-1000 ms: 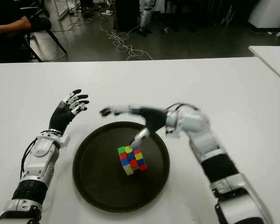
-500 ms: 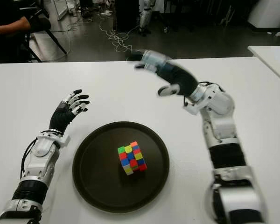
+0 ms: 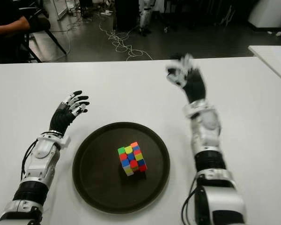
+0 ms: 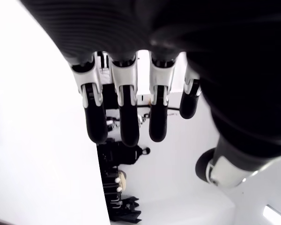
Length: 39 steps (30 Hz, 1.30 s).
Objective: Pick up the Rubik's Cube and put it in the plate
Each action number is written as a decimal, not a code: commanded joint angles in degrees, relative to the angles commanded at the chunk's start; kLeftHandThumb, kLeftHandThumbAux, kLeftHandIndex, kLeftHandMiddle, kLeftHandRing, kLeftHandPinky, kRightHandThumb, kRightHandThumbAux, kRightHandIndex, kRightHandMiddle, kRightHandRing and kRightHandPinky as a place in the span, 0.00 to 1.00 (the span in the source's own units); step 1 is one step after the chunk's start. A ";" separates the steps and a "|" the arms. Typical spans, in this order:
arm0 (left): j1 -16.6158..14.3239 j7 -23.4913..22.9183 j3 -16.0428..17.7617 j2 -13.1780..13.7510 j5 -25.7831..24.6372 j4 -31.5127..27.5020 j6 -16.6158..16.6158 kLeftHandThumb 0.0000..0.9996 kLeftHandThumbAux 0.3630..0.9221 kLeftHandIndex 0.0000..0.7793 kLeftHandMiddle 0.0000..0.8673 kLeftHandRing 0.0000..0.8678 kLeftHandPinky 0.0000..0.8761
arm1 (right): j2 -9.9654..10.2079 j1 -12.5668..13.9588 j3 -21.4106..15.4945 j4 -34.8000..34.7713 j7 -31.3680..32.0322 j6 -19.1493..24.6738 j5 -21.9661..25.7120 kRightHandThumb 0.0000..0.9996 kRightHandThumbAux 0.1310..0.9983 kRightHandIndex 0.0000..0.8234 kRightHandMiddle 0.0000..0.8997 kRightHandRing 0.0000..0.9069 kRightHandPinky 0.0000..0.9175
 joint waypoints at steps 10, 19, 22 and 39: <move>-0.72 0.08 0.01 0.10 0.22 1.11 -0.42 0.33 0.55 0.21 0.28 0.28 0.33 | 1.65 2.19 -0.10 -12.68 -6.54 2.82 -3.04 0.00 0.84 0.36 0.44 0.48 0.50; -0.68 0.68 -0.06 -0.05 0.44 0.95 -1.09 0.33 0.57 0.21 0.29 0.29 0.35 | 3.07 10.22 -1.18 -18.36 -9.32 2.64 -3.65 0.00 0.86 0.35 0.40 0.43 0.44; -0.38 0.95 -0.25 -0.04 0.58 0.16 -0.69 0.33 0.58 0.21 0.29 0.29 0.35 | 1.93 9.95 -1.57 -10.80 -10.48 0.23 -5.33 0.32 0.79 0.42 0.39 0.42 0.43; 0.33 1.22 -0.60 0.24 0.63 -1.40 0.40 0.33 0.58 0.19 0.28 0.28 0.34 | -3.18 5.69 1.65 3.83 -13.32 -14.94 -14.26 0.66 0.71 0.48 0.30 0.35 0.36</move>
